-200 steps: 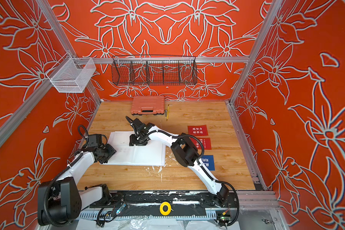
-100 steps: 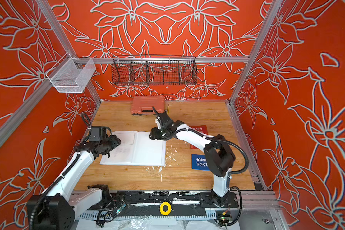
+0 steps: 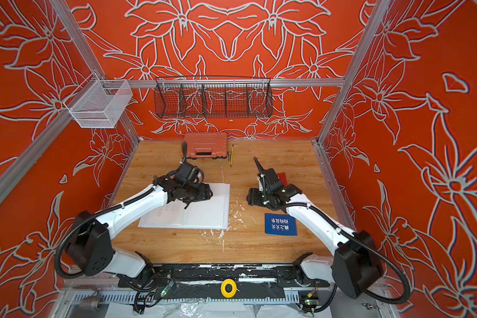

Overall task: Place the photos into the photo albums
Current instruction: Pick up the photo at the center of the board.

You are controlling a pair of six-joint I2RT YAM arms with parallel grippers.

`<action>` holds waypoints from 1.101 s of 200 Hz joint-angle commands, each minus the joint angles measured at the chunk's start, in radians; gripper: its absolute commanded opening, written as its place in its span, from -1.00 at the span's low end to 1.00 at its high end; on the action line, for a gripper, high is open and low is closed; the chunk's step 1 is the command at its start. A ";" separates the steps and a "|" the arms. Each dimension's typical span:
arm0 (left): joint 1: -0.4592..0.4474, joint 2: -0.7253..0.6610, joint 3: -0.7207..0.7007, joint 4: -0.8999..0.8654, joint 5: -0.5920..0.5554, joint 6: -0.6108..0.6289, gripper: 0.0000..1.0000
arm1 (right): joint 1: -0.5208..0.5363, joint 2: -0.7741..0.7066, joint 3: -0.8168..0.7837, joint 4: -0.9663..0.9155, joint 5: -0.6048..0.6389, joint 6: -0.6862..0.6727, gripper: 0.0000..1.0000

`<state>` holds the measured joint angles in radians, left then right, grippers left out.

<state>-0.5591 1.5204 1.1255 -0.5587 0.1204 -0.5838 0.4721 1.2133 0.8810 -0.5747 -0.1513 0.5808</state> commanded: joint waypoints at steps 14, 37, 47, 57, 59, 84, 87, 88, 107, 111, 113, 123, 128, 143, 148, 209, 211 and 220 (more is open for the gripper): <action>-0.165 0.197 0.158 0.016 0.119 0.008 0.47 | -0.089 -0.169 -0.111 -0.163 0.102 0.034 0.41; -0.252 0.331 0.262 0.016 0.160 0.008 0.47 | -0.159 -0.259 -0.181 -0.220 0.124 0.067 0.45; -0.285 0.379 0.306 0.011 0.172 0.011 0.46 | -0.194 -0.288 -0.210 -0.241 0.127 0.080 0.45; -0.312 0.420 0.344 0.005 0.182 0.012 0.46 | -0.228 -0.312 -0.235 -0.262 0.138 0.095 0.45; -0.317 0.427 0.351 0.004 0.183 0.010 0.46 | -0.235 -0.316 -0.241 -0.265 0.139 0.100 0.45; -0.365 0.514 0.435 -0.024 0.178 0.004 0.43 | -0.294 -0.336 -0.285 -0.274 0.164 0.158 0.43; -0.369 0.524 0.444 -0.030 0.174 0.003 0.42 | -0.304 -0.337 -0.290 -0.275 0.169 0.164 0.43; -0.371 0.527 0.449 -0.030 0.174 0.003 0.42 | -0.307 -0.338 -0.292 -0.274 0.171 0.166 0.43; -0.392 0.581 0.506 -0.057 0.168 0.005 0.40 | -0.372 -0.358 -0.331 -0.245 0.174 0.179 0.43; -0.396 0.589 0.514 -0.059 0.169 0.004 0.40 | -0.387 -0.361 -0.337 -0.238 0.172 0.179 0.43; -0.397 0.593 0.519 -0.060 0.168 0.003 0.39 | -0.393 -0.361 -0.341 -0.235 0.171 0.179 0.43; -0.403 0.609 0.534 -0.064 0.171 0.002 0.39 | -0.426 -0.363 -0.354 -0.214 0.170 0.177 0.43; -0.406 0.615 0.542 -0.066 0.168 0.001 0.38 | -0.441 -0.361 -0.362 -0.202 0.162 0.174 0.43; -0.410 0.638 0.566 -0.080 0.169 0.001 0.37 | -0.489 -0.338 -0.380 -0.168 0.143 0.159 0.43; -0.412 0.644 0.575 -0.086 0.168 0.001 0.37 | -0.501 -0.324 -0.385 -0.148 0.131 0.153 0.43; -0.426 0.685 0.617 -0.109 0.170 -0.005 0.36 | -0.571 -0.121 -0.359 0.033 -0.003 0.084 0.43; -0.427 0.684 0.617 -0.109 0.168 -0.005 0.35 | -0.571 -0.117 -0.359 0.039 -0.008 0.084 0.43; -0.427 0.685 0.618 -0.110 0.168 -0.008 0.35 | -0.570 -0.098 -0.357 0.059 -0.039 0.075 0.43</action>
<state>-0.9749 2.1834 1.7233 -0.6312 0.2867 -0.5831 -0.0925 1.0775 0.5037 -0.5953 -0.1024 0.6849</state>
